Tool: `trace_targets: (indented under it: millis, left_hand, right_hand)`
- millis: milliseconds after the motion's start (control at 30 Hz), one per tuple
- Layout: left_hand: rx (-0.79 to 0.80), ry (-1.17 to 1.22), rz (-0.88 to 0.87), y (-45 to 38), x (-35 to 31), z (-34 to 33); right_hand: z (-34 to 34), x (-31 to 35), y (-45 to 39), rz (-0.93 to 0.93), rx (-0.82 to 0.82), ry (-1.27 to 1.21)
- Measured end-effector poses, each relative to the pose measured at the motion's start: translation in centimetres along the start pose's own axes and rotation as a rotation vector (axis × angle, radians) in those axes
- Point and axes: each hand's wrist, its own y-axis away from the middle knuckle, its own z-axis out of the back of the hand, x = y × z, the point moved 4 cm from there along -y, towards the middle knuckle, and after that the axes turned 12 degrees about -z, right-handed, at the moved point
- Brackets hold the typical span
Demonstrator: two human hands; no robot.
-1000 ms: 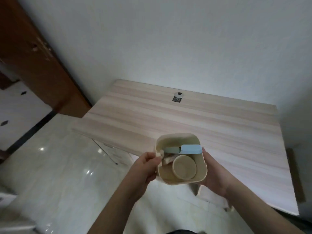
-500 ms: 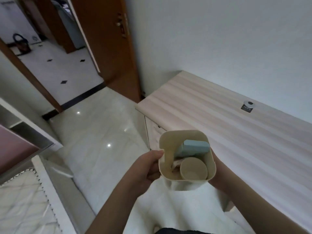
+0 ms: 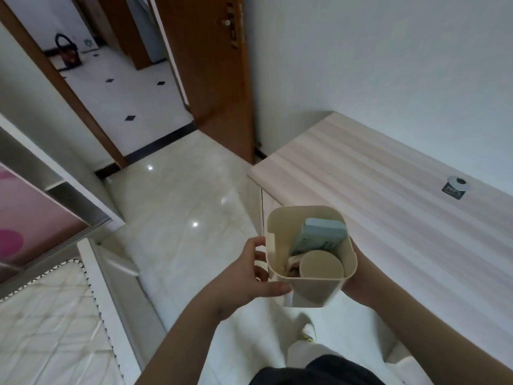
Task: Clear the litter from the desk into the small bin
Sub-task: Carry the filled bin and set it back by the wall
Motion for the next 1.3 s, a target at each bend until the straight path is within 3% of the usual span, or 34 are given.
trace_targets:
  millis: [300,700,900,1100,1300]
  left_hand:
    - [-0.200,-0.173,-0.150,-9.4,-2.4,1.7]
    - [-0.434,0.035,-0.207,-14.1,-3.3,7.0]
    - [-0.730,0.072,-0.247,-14.2,-1.3,14.6]
    - [-0.845,0.108,-0.322,-14.2,-1.0,24.5]
    - [-0.940,0.047,-0.267,-13.1,-0.7,33.6]
  right_hand:
    - [6.2,4.7,-6.1,0.002,-0.069,0.014]
    - [6.3,13.4,-13.6,0.065,-0.064,0.105]
    - [0.7,15.3,-19.2,0.062,-0.017,0.326]
    - [-5.7,17.1,-26.5,0.114,-0.060,0.457]
    - [-13.2,19.8,-33.0,0.174,-0.114,0.552]
